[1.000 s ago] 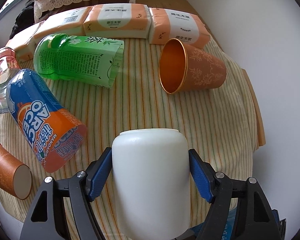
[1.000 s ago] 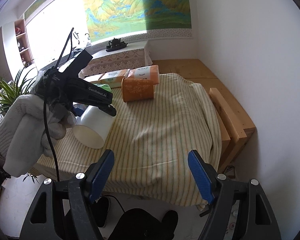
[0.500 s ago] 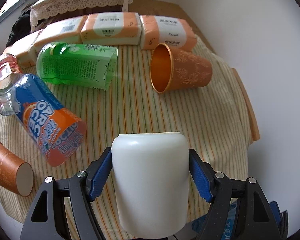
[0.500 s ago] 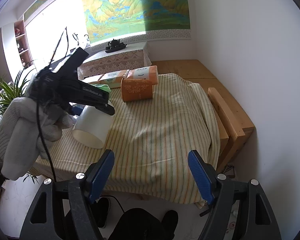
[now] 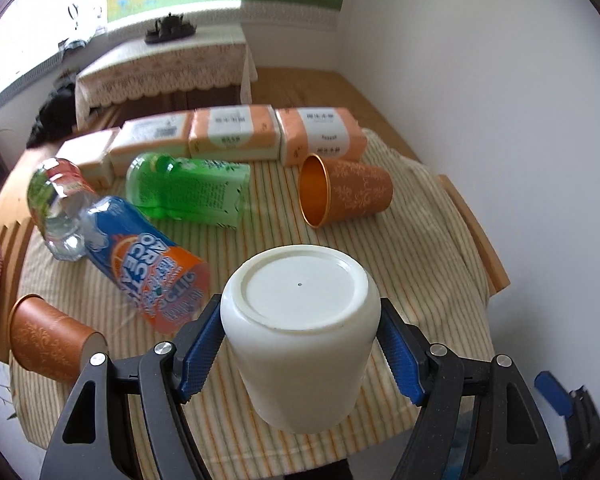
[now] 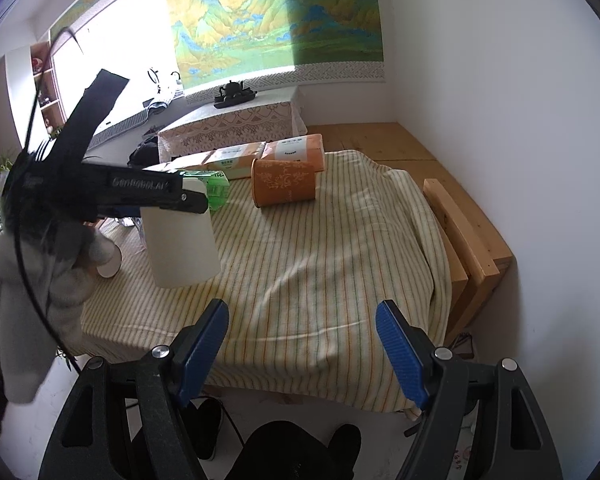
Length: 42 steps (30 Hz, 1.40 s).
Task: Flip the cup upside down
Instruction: 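Lift the white cup with the left tool and rotate it rim-down, then lower the inverted white cup onto the table and open the left tool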
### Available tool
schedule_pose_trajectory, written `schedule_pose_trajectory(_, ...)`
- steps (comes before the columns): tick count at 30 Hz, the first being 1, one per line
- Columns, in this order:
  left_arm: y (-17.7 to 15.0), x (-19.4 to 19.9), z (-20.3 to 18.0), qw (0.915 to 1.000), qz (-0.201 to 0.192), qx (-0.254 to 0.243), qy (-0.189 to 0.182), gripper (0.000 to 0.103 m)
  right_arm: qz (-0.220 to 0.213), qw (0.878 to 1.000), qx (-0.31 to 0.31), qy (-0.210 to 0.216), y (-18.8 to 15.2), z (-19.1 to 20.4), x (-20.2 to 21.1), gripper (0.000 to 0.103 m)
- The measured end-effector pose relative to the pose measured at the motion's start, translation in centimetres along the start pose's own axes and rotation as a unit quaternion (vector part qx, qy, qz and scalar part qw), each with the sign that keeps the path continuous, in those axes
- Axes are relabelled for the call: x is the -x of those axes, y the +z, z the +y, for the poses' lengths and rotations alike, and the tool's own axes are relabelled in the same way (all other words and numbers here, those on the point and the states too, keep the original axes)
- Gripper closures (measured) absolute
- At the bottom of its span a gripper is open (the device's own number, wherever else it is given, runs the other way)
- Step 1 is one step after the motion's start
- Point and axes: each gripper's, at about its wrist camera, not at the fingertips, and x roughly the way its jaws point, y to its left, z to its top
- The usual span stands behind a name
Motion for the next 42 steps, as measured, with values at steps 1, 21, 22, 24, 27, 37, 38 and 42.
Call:
schedule_pose_trajectory(1,-0.4,0.3,0.0,1.0,-0.007,-0.001,0.002,0.027,-0.002,1.0,0.0,-0.001,0.0,0.1,0.0,0.03)
schedule_pose_trajectory(21,-5.8,2.7,3.3,0.9922,-0.118,-0.008,0.04,0.027,-0.033,0.999,0.003,-0.028,-1.2,3.5,-0.2,0.03)
schedule_pose_trajectory(22,-5.9,2.6,3.2,0.992,-0.119,-0.009,0.04,0.027,-0.036,0.999,0.004,-0.03,-1.3,3.7,-0.2,0.03)
schedule_pose_trajectory(24,-6.2,2.5,3.1,0.9913,-0.125,-0.01,0.039,0.027,-0.042,0.998,0.007,-0.038,-1.3,4.1,0.0,0.03)
schedule_pose_trajectory(27,-6.6,2.3,3.1,0.9905,-0.131,-0.012,0.04,0.027,-0.051,0.998,0.011,-0.047,-1.4,4.7,0.3,0.03)
schedule_pose_trajectory(37,-7.0,2.5,3.3,0.9898,-0.137,-0.011,0.037,0.027,-0.064,0.996,0.015,-0.064,-1.5,5.7,0.9,0.03)
schedule_pose_trajectory(38,-7.1,2.5,3.4,0.9899,-0.137,-0.01,0.036,0.027,-0.064,0.996,0.015,-0.065,-1.5,5.7,0.9,0.03)
schedule_pose_trajectory(42,-7.3,2.7,3.5,0.9903,-0.135,-0.009,0.03,0.027,-0.065,0.996,0.015,-0.067,-1.5,5.8,1.0,0.03)
